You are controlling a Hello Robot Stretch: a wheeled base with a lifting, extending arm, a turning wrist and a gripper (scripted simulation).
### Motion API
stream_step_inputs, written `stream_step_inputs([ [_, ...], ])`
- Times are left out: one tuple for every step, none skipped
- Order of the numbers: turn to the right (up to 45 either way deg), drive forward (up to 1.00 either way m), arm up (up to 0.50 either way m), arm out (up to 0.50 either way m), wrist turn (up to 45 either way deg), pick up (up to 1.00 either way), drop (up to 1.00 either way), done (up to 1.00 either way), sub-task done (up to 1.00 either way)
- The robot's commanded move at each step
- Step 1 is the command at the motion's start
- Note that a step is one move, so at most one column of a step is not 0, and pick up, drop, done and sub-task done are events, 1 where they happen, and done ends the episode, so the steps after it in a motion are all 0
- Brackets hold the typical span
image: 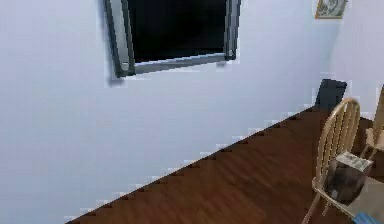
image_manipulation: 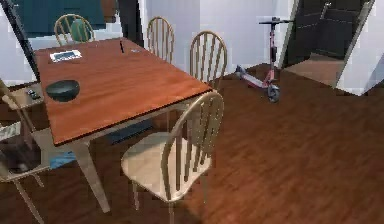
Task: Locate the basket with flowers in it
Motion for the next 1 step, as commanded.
stream_step_inputs([
  [0.0,0.95,0.0,0.0,0.0,0.0,0.0,0.0,0.0],
])
